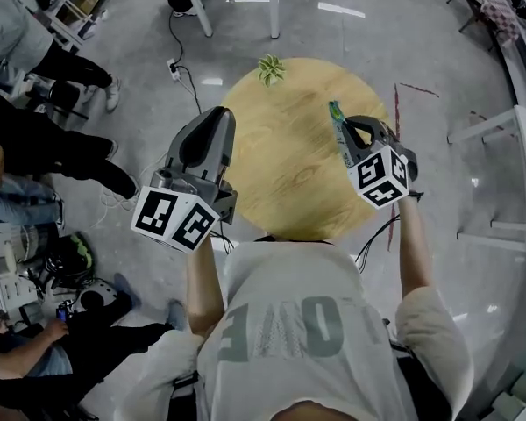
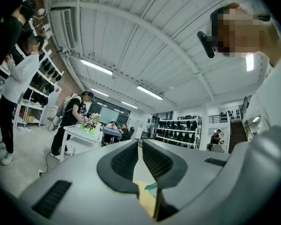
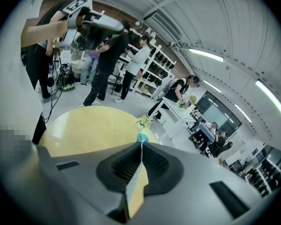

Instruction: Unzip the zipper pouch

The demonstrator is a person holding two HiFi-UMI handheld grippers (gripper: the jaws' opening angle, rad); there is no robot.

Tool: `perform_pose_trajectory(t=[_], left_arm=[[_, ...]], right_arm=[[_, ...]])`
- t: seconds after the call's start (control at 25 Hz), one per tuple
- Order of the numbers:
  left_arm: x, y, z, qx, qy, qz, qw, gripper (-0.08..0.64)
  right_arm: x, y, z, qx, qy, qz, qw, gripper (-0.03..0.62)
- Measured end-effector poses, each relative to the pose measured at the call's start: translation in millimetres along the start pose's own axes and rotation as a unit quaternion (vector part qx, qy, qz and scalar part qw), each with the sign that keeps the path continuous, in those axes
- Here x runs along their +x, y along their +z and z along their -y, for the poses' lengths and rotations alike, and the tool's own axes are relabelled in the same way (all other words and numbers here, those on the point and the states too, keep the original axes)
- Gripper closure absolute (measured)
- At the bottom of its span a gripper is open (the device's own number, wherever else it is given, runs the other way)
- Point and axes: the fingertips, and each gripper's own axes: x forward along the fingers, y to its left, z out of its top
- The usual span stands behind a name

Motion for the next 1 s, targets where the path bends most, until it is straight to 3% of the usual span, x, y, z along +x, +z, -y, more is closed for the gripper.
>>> perform_pose_trajectory(t=[0.36, 0.76, 1.0], left_arm=[[-3.3, -1.7, -2.6, 0.004, 0.018, -0.004, 0.9998, 0.531], [-16.7, -8.6, -11.2, 0.000, 0.043, -0.008, 0.9990, 0.531], [-23.2, -10.0, -13.7, -0.002, 0.053, -0.007, 0.9986, 0.531]], right_arm=[[66.0, -26.1, -68.0, -0.049, 0.040, -0.067, 0.996, 0.558], [105.1, -17.6, -145.4, 0.006, 0.103, -0.084, 0.991, 0.558], [119.2, -24.0, -177.9, 0.005, 0.123, -0.106, 0.987, 0.558]])
